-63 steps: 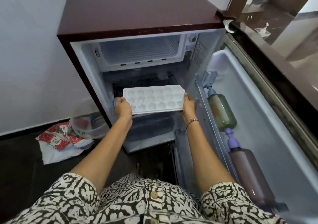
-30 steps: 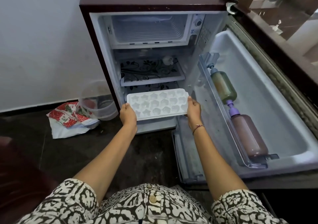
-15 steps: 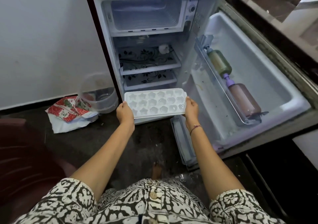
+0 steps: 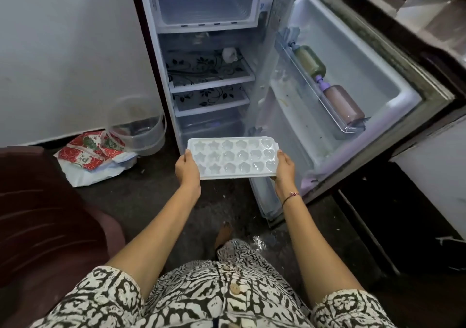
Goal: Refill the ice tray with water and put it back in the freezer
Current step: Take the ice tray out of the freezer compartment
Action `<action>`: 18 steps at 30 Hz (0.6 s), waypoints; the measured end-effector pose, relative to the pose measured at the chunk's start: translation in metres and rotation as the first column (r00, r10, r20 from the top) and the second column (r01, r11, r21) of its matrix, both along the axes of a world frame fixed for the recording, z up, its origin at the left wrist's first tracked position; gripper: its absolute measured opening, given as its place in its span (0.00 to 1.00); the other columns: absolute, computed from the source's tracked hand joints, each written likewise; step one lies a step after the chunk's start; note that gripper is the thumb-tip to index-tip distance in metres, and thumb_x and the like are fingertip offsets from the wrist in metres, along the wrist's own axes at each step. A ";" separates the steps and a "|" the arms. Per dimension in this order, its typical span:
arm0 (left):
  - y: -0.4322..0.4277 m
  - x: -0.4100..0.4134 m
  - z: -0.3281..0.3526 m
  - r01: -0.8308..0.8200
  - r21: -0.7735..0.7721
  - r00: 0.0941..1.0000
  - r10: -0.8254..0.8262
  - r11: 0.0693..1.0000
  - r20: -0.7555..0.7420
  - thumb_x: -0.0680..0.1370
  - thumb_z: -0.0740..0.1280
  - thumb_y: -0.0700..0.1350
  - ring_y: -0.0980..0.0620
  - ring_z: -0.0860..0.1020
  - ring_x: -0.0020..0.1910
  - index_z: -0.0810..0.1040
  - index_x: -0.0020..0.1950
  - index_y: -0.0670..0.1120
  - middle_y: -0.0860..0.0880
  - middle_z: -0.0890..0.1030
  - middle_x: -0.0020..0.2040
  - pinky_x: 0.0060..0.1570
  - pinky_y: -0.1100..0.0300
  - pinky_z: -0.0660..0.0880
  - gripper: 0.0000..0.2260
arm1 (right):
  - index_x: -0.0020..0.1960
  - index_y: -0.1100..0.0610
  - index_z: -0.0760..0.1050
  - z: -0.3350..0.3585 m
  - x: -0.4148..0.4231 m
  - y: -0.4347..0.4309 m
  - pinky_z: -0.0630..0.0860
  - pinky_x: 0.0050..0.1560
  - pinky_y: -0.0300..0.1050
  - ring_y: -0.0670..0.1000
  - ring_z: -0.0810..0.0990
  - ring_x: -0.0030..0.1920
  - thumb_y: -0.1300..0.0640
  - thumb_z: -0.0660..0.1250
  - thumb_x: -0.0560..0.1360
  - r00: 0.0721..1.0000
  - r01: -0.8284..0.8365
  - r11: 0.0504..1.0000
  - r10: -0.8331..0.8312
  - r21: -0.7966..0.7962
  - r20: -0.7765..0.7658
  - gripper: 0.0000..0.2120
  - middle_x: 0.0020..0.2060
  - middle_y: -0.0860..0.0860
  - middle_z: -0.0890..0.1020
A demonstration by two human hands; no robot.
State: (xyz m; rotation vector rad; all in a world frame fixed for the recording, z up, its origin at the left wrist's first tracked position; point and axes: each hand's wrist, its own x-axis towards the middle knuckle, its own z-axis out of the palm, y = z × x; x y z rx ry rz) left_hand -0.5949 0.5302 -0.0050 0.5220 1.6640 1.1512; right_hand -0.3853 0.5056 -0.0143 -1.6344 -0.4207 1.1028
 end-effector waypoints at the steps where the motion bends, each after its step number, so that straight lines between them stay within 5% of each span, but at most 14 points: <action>1: -0.003 0.001 -0.002 0.011 -0.004 1.000 -0.011 1.000 -0.006 0.83 0.56 0.50 0.50 0.71 0.44 0.70 0.36 0.48 0.52 0.73 0.37 0.45 0.57 0.67 0.16 | 0.44 0.52 0.76 -0.002 0.001 -0.005 0.76 0.45 0.48 0.53 0.79 0.44 0.54 0.58 0.80 1.000 0.011 1.000 -0.011 0.003 -0.007 0.10 0.43 0.53 0.81; 4: -0.009 0.001 -0.007 0.042 -0.002 0.999 -0.042 0.999 -0.015 0.83 0.56 0.50 0.49 0.72 0.45 0.73 0.40 0.46 0.50 0.75 0.40 0.47 0.57 0.68 0.15 | 0.43 0.53 0.75 -0.010 0.002 -0.013 0.77 0.49 0.50 0.53 0.80 0.45 0.54 0.58 0.80 0.999 0.039 0.999 -0.039 -0.001 -0.012 0.10 0.43 0.53 0.81; 8: -0.005 0.000 -0.002 0.086 -0.009 0.996 -0.086 0.996 -0.030 0.83 0.55 0.50 0.49 0.76 0.53 0.76 0.59 0.40 0.47 0.79 0.54 0.57 0.54 0.72 0.17 | 0.44 0.52 0.76 -0.022 0.000 -0.013 0.77 0.53 0.53 0.55 0.80 0.47 0.52 0.59 0.79 0.997 0.074 0.997 -0.074 -0.029 -0.013 0.10 0.44 0.53 0.81; 13: 0.004 -0.004 0.003 0.110 0.010 0.993 -0.109 0.994 -0.048 0.83 0.55 0.49 0.48 0.76 0.54 0.76 0.58 0.39 0.46 0.79 0.53 0.56 0.53 0.73 0.16 | 0.45 0.51 0.75 -0.019 -0.008 -0.012 0.77 0.52 0.51 0.52 0.80 0.47 0.52 0.57 0.81 0.991 0.117 0.993 -0.117 -0.010 -0.067 0.10 0.45 0.52 0.81; 18: 0.001 0.000 0.008 0.101 0.028 0.995 -0.100 0.995 -0.030 0.83 0.55 0.47 0.54 0.75 0.51 0.76 0.61 0.42 0.49 0.77 0.52 0.46 0.63 0.70 0.14 | 0.46 0.52 0.74 -0.015 -0.009 -0.017 0.77 0.51 0.49 0.52 0.80 0.47 0.53 0.55 0.82 0.992 0.112 0.994 -0.112 0.011 -0.059 0.12 0.44 0.51 0.81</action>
